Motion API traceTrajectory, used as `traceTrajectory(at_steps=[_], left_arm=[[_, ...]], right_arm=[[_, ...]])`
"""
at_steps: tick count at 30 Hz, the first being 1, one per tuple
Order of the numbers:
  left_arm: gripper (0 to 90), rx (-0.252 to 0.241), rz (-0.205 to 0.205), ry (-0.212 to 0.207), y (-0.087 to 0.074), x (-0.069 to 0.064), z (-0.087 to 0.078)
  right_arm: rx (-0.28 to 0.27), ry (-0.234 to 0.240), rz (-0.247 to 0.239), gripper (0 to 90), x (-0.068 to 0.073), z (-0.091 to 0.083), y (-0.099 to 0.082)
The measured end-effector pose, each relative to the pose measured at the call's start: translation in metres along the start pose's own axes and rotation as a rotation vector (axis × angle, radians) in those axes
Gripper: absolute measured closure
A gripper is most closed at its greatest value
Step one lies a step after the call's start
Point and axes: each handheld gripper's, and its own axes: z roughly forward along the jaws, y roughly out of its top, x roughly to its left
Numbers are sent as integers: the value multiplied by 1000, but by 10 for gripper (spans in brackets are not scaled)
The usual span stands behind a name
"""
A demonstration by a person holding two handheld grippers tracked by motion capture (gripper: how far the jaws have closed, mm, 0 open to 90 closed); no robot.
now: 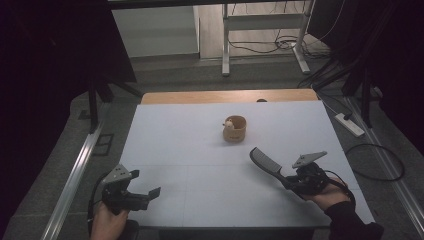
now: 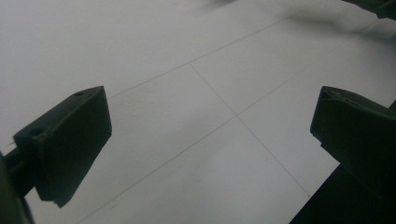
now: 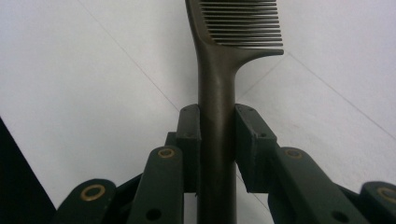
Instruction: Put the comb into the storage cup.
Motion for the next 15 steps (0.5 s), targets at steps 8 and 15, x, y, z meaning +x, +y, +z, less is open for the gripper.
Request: traceTrajectory(at_steps=[8,15], left_arm=[[0,-19,7,-3,11,-4,6],[0,-28,10,-43,24,-5,12]], right_arm=[[-35,0,-11,727,3,-4,1],[-84,-1,-28,727,5,-9,3]])
